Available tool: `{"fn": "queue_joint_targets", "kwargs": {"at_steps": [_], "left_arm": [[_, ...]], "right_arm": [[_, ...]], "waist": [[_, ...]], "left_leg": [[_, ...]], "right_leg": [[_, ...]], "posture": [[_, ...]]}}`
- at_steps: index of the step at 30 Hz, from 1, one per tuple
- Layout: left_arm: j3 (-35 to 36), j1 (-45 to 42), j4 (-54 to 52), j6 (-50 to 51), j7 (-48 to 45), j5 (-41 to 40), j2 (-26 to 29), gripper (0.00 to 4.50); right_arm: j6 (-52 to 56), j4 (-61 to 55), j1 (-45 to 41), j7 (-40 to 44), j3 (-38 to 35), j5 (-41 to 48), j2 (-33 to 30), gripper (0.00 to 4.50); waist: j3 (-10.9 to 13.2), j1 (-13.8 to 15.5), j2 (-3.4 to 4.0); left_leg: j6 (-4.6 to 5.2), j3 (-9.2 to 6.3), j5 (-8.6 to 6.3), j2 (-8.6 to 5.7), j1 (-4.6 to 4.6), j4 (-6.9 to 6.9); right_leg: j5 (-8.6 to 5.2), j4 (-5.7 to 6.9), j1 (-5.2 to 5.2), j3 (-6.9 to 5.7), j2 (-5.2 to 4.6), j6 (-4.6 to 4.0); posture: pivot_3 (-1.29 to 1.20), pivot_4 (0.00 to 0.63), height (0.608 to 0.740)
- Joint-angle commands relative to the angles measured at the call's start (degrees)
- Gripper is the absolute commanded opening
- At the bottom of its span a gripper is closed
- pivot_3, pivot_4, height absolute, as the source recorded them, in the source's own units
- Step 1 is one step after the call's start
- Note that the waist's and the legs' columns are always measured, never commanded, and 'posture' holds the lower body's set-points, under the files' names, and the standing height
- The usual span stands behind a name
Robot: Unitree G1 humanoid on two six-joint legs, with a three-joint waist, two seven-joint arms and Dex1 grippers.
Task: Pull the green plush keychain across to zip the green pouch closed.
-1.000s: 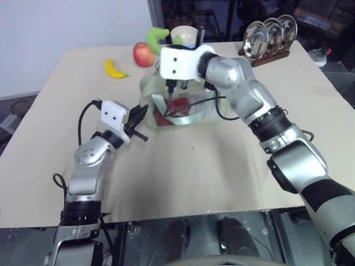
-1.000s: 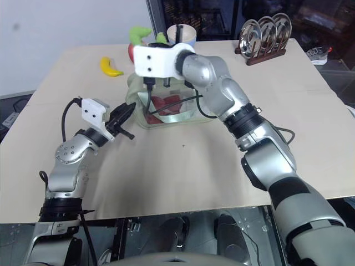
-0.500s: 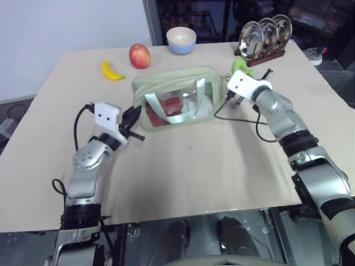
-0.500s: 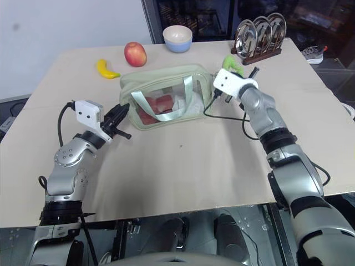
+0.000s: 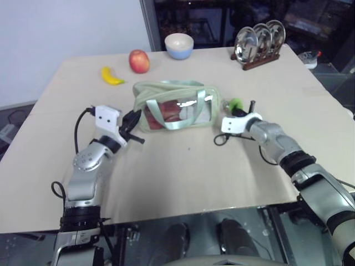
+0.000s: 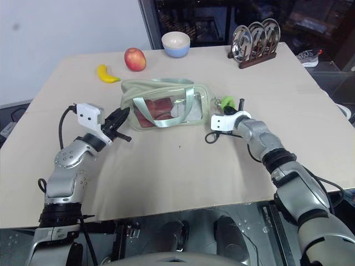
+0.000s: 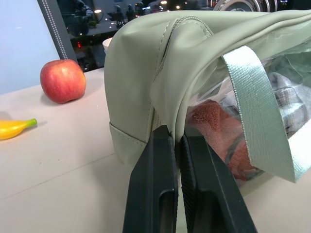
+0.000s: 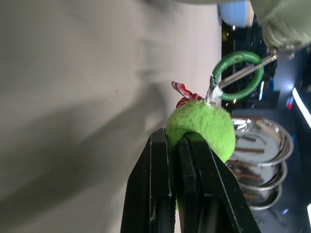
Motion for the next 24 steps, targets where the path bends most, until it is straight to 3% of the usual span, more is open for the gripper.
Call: {"fn": "queue_joint_targets", "kwargs": {"at_steps": [1, 5, 9, 14, 17, 20, 24], "left_arm": [[4.3, 0.8, 1.3, 1.1, 2.2, 0.0, 1.4, 0.00], [4.6, 0.9, 0.2, 1.0, 1.7, -1.0, 1.1, 0.00], [4.5, 1.0, -0.3, 1.3, 1.4, -1.0, 1.3, 0.00], [4.4, 0.7, -0.1, 1.4, 1.8, -0.7, 1.1, 0.00], [4.3, 0.5, 0.0, 1.4, 1.9, -0.8, 0.9, 0.00], [4.1, 0.5, 0.0, 1.3, 1.8, -0.9, 0.7, 0.00], [3.8, 0.6, -1.5, 1.2, -0.9, -2.9, 0.7, 0.00]], "right_arm": [[0.9, 3.1, 1.3, -0.4, -0.4, -0.7, -1.2, 0.02], [2.8, -1.4, 0.0, -0.4, -5.9, 4.6, 0.9, 0.02], [8.5, -8.9, 0.2, 5.6, -16.7, 18.8, 7.0, 0.02], [2.0, -5.2, -1.6, 0.7, -2.3, -0.4, -0.4, 0.02], [-1.5, 0.3, -2.1, -0.5, 4.2, -6.4, -1.4, 0.02], [-3.9, 2.5, -2.1, -1.1, 5.7, -7.4, -1.1, 0.02], [-4.3, 0.5, -0.7, 0.4, -0.1, -0.8, -0.3, 0.02]], "waist": [[0.0, 0.0, -0.03], [0.0, 0.0, -0.03], [0.0, -0.2, -0.03], [0.0, 0.5, -0.02], [0.0, 0.3, -0.03], [0.0, 0.3, -0.04], [0.0, 0.4, -0.06]], "left_leg": [[0.00, 0.00, 0.00, 0.00, 0.01, 0.00], [0.00, 0.03, 0.00, 0.00, 0.00, 0.00], [-0.02, 0.15, -0.01, 0.23, -0.14, -0.02], [-0.17, 0.27, 0.00, 0.28, -0.44, -0.02], [-0.22, 0.47, 0.01, 0.28, -0.40, -0.13], [-0.21, 0.61, 0.01, 0.42, -0.29, -0.28], [-0.23, 0.63, 0.00, 0.56, -0.25, -0.28]], "right_leg": [[0.00, -0.01, 0.02, 0.00, 0.00, 0.00], [0.00, -0.02, -0.01, 0.05, 0.00, 0.00], [0.02, 0.00, -0.22, 0.15, 0.16, -0.02], [0.05, -0.02, -0.55, 0.20, 0.19, -0.08], [0.05, -0.05, -0.58, 0.38, 0.20, -0.08], [0.05, -0.03, -0.58, 0.49, 0.30, -0.08], [0.08, -0.05, -0.57, 0.52, 0.47, -0.12]], "posture": [[0.00, 0.150, 0.740], [0.00, 0.150, 0.740], [0.00, 0.150, 0.740], [0.00, 0.150, 0.740], [0.00, 0.150, 0.740], [0.00, 0.150, 0.740], [0.00, 0.150, 0.740]]}}
